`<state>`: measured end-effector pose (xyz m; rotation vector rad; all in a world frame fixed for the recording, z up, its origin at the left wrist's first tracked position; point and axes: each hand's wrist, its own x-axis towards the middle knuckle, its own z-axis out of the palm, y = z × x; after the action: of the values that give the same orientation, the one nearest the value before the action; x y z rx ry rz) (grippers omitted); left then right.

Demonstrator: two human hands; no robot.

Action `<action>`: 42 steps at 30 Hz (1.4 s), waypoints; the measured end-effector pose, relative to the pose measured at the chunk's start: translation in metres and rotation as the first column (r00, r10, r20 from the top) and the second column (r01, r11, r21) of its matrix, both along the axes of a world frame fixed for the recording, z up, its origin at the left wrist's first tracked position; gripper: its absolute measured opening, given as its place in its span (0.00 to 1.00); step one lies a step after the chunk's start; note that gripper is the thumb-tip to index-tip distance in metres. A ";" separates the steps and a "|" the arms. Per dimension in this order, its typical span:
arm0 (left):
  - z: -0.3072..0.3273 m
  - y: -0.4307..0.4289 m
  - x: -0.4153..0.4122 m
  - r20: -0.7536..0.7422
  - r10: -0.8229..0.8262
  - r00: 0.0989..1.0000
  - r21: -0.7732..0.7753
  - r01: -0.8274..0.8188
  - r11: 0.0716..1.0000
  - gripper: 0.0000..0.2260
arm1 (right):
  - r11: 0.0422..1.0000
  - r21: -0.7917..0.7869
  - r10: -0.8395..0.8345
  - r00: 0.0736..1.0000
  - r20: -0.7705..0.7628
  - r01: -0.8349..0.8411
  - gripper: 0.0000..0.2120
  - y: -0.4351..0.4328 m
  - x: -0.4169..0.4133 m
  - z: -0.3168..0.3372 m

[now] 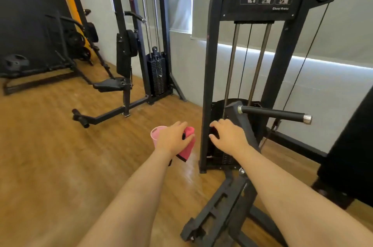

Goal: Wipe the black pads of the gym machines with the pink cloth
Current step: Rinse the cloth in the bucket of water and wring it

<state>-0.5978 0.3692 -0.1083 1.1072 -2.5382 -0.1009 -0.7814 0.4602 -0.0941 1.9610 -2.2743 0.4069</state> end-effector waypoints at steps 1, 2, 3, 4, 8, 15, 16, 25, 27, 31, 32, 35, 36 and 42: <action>-0.004 -0.016 0.017 0.040 0.004 0.999 0.002 -0.004 1.000 0.11 | 1.000 0.028 0.013 0.999 -0.044 -0.012 0.20 -0.018 0.013 -0.004; -0.007 -0.032 0.035 0.076 0.014 0.997 -0.001 -0.014 1.000 0.12 | 0.999 0.045 0.019 0.997 -0.073 -0.015 0.20 -0.036 0.026 -0.008; -0.010 -0.048 0.053 0.104 0.030 0.994 -0.004 -0.030 1.000 0.12 | 0.999 0.052 0.018 0.997 -0.081 -0.014 0.21 -0.054 0.038 -0.012; -0.012 -0.065 0.070 0.118 0.047 0.992 -0.009 -0.047 0.999 0.12 | 0.998 0.058 0.009 0.997 -0.071 -0.005 0.21 -0.072 0.051 -0.017; -0.020 -0.130 0.130 0.154 0.090 0.984 -0.009 -0.089 0.996 0.12 | 0.996 0.091 -0.017 1.000 0.002 0.017 0.21 -0.143 0.107 -0.033; -0.038 -0.221 0.182 0.164 0.103 0.981 0.004 -0.105 0.994 0.13 | 0.991 0.130 -0.035 0.994 0.102 0.022 0.19 -0.239 0.166 -0.054; -0.043 -0.234 0.185 0.167 0.102 0.981 0.008 -0.105 0.994 0.12 | 0.990 0.139 -0.034 0.994 0.107 0.019 0.20 -0.253 0.170 -0.058; -0.069 -0.363 0.176 0.205 0.061 0.977 0.043 -0.071 0.997 0.12 | 0.982 0.190 -0.053 0.980 0.194 0.016 0.21 -0.389 0.163 -0.095; -0.074 -0.401 0.168 0.252 0.042 0.967 0.043 -0.055 0.998 0.12 | 0.982 0.190 -0.030 0.974 0.225 -0.014 0.21 -0.433 0.162 -0.103; -0.075 -0.487 0.145 0.291 0.053 0.955 0.058 -0.072 0.996 0.12 | 0.979 0.196 -0.005 0.968 0.250 -0.046 0.21 -0.522 0.148 -0.110; -0.074 -0.508 0.139 0.286 0.060 0.956 0.061 -0.080 0.995 0.11 | 0.979 0.199 -0.006 0.967 0.253 -0.046 0.21 -0.542 0.141 -0.110; -0.072 -0.564 0.120 0.266 0.076 0.961 0.070 -0.098 0.993 0.10 | 0.981 0.190 -0.026 0.965 0.260 -0.025 0.21 -0.594 0.119 -0.107; -0.072 -0.582 0.113 0.259 0.074 0.963 0.071 -0.095 0.993 0.11 | 0.982 0.188 -0.033 0.963 0.268 -0.019 0.21 -0.610 0.112 -0.107; -0.083 -0.674 0.069 0.257 -0.035 0.966 0.074 0.016 0.997 0.13 | 0.980 0.197 -0.087 0.947 0.310 0.025 0.21 -0.686 0.073 -0.129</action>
<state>-0.5291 -0.3050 -0.1912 1.1835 -2.8000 -0.0573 -0.7085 -0.2258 -0.2231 2.0389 -2.6508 0.5537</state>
